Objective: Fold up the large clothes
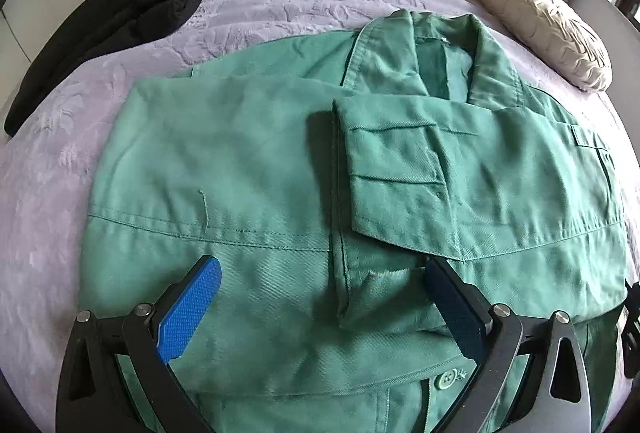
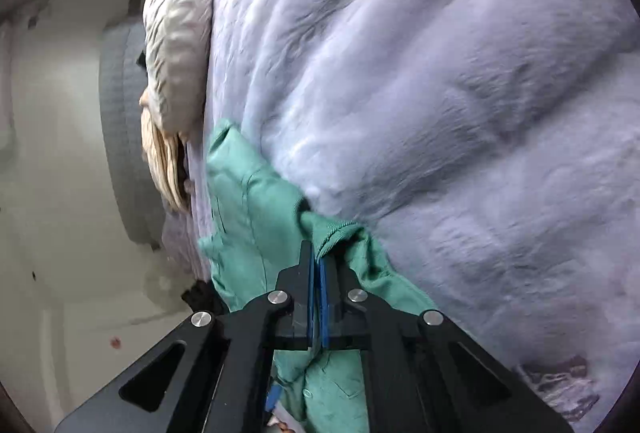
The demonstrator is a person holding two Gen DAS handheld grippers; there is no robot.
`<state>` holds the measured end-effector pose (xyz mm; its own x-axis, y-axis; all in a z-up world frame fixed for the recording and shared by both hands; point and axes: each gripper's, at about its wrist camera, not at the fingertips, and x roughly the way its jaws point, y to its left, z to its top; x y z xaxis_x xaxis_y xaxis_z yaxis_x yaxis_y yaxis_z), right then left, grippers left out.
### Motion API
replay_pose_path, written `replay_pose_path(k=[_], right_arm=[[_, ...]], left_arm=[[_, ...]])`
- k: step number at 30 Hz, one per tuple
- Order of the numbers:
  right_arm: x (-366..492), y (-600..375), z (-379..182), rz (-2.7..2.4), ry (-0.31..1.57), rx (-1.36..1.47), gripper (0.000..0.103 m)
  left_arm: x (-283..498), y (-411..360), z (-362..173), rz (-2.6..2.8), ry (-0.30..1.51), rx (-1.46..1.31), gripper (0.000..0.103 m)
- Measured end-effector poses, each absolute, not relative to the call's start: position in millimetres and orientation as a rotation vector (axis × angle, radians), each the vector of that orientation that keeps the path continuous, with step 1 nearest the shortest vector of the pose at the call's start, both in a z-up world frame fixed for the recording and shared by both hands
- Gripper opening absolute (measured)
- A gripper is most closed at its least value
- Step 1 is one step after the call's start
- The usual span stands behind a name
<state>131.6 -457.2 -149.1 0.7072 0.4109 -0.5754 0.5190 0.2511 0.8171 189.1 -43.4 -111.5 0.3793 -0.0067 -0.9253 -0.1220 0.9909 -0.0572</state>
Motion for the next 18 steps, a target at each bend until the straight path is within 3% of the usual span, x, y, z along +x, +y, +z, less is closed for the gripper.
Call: replay_pose_path(k=[10, 13, 18], right_arm=[[126.8, -456.9, -140.2, -0.164, 0.984, 1.095, 0.002], [122.6, -453.5, -121.9, -0.180, 1.010, 0.998, 0.010], [131.5, -438.1, -68.1, -0.121, 0.927, 0.741, 0.010]], left_arm=[[190.1, -45.4, -113.6, 0.064, 1.176, -0.052, 0.102], [186.3, -35.3, -100.5, 0.061, 1.152, -0.056, 0.102], [191.1, -26.3, -80.6, 0.051, 1.099, -0.068, 0.102]])
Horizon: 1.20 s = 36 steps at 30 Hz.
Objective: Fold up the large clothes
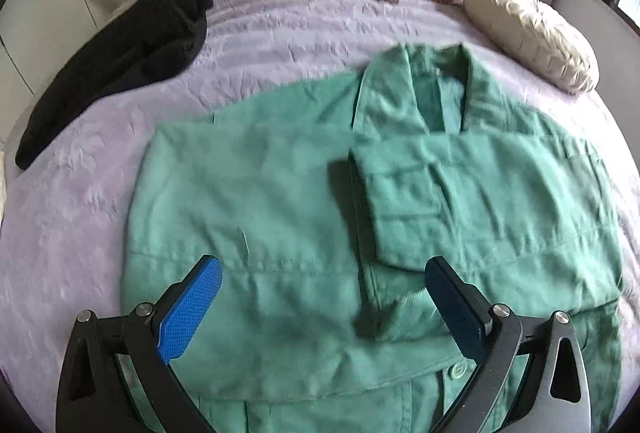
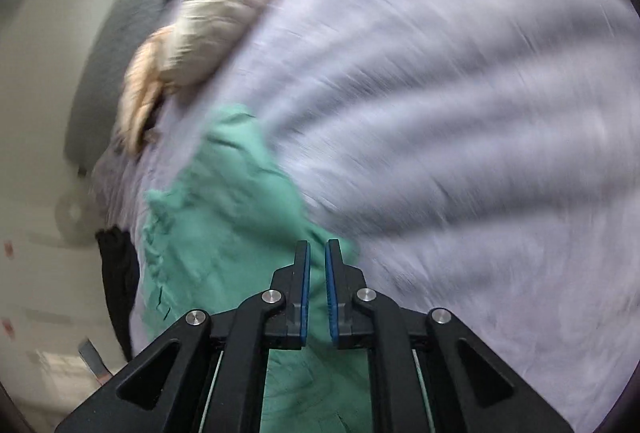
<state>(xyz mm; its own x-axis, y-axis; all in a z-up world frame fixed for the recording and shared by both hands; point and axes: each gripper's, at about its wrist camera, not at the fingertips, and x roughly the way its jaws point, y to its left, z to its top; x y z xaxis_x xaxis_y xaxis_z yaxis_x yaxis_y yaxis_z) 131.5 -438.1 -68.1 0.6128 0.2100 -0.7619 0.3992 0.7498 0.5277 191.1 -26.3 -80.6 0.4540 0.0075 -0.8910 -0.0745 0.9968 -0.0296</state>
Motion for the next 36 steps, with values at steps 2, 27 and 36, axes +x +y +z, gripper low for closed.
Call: replay_pose_path(k=[2, 27, 36], right_arm=[[154.0, -426.7, -52.8, -0.065, 0.915, 0.641, 0.010], [231.9, -421.3, -79.1, 0.001, 1.110, 0.512, 0.006], [166.1, -391.4, -74.0, 0.144, 1.212, 0.401, 0.055]], left_arm=[[196.8, -31.2, -80.3, 0.053, 1.091, -0.056, 0.102], [155.7, 0.0, -101.4, 0.215, 1.239, 0.006, 0.102], [106.4, -34.4, -99.4, 0.209, 1.322, -0.002, 0.102]])
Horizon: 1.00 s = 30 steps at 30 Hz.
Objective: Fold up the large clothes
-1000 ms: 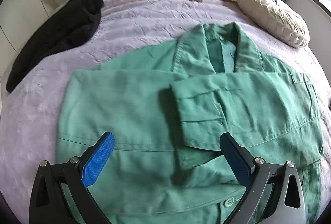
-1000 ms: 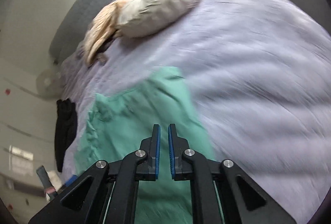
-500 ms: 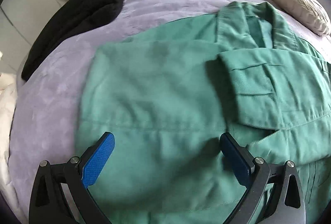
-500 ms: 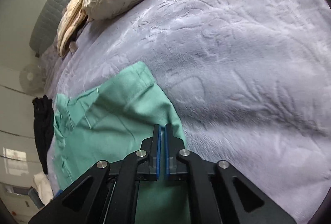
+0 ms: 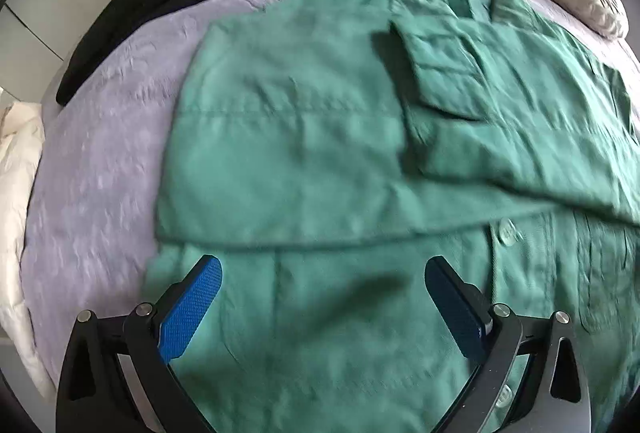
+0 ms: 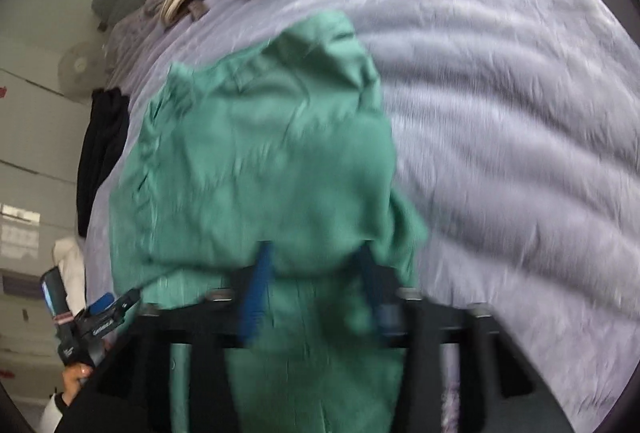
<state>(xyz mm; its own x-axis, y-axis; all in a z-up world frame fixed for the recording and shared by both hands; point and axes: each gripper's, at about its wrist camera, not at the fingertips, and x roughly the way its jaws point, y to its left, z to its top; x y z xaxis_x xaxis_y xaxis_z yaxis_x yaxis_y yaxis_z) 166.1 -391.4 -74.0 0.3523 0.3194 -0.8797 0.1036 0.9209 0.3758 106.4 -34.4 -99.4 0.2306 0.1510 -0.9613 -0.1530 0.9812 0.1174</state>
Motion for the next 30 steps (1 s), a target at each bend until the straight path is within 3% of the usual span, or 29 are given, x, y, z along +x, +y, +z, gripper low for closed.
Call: replay_pose_path(k=[4, 7, 13, 15, 16, 17, 30], right_arm=[[150.6, -388.2, -75.5, 0.188, 1.241, 0.391, 0.056], [140.7, -389.1, -77.3, 0.229, 1.259, 0.402, 0.063], [125.1, -390.7, -83.2, 0.259, 1.283, 0.422, 0.063], [119.3, -389.3, -83.4, 0.262, 1.285, 0.428, 0.067], [117.1, -388.6, -83.6, 0.263, 1.286, 0.429, 0.081], [113.2, -387.5, -83.8, 0.267, 1.284, 0.435, 0.087], [71.9, -362.7, -77.7, 0.220, 1.206, 0.435, 0.089]], left_arm=[[90.3, -53.5, -95.8, 0.213, 1.330, -0.015, 0.102], [79.0, -66.1, -93.9, 0.213, 1.332, -0.021, 0.102], [58.9, -80.6, -91.6, 0.204, 1.350, -0.026, 0.102], [52.4, -82.3, -88.6, 0.201, 1.350, -0.021, 0.102], [49.4, -82.4, -87.5, 0.198, 1.352, -0.019, 0.102], [45.7, -83.6, -86.0, 0.193, 1.353, -0.018, 0.102], [5.1, -63.4, -73.6, 0.161, 1.328, -0.031, 0.102]])
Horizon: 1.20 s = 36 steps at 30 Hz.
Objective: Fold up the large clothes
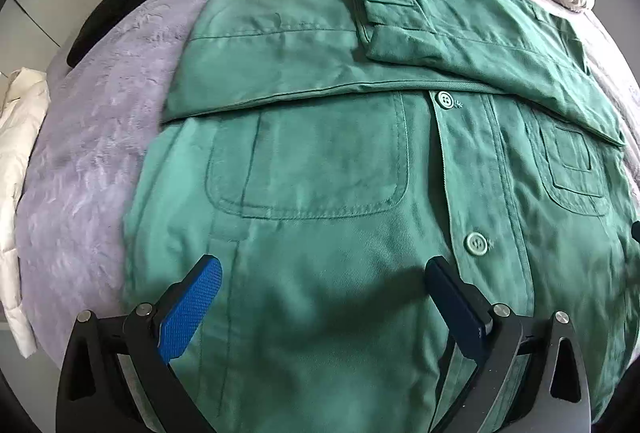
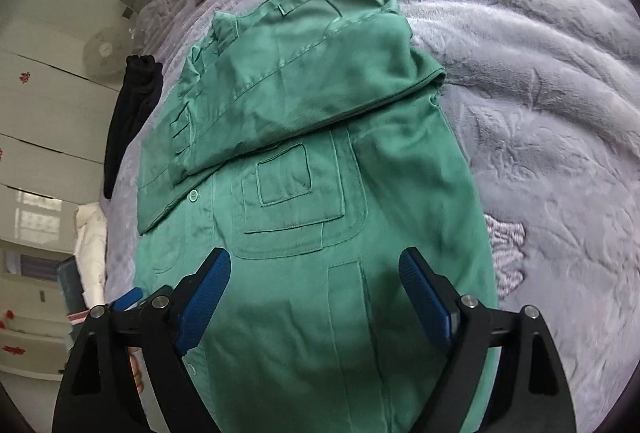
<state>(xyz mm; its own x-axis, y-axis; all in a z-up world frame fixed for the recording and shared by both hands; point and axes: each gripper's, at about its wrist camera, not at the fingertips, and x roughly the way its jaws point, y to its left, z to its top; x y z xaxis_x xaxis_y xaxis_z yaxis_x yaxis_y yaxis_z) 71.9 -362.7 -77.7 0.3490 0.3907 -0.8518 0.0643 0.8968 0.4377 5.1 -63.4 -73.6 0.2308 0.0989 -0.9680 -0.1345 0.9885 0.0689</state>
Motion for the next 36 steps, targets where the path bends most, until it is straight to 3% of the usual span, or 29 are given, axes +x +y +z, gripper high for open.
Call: replay_pose_path(k=[27, 36], right_arm=[[46.9, -337.4, -70.7, 0.252, 1.184, 0.460, 0.089], [34.8, -326.7, -72.8, 0.269, 1.311, 0.474, 0.089]], left_arm=[[-17.1, -49.3, -67.3, 0.144, 1.333, -0.018, 0.102], [-38.5, -33.1, -60.3, 0.184, 1.358, -0.016, 0.102]])
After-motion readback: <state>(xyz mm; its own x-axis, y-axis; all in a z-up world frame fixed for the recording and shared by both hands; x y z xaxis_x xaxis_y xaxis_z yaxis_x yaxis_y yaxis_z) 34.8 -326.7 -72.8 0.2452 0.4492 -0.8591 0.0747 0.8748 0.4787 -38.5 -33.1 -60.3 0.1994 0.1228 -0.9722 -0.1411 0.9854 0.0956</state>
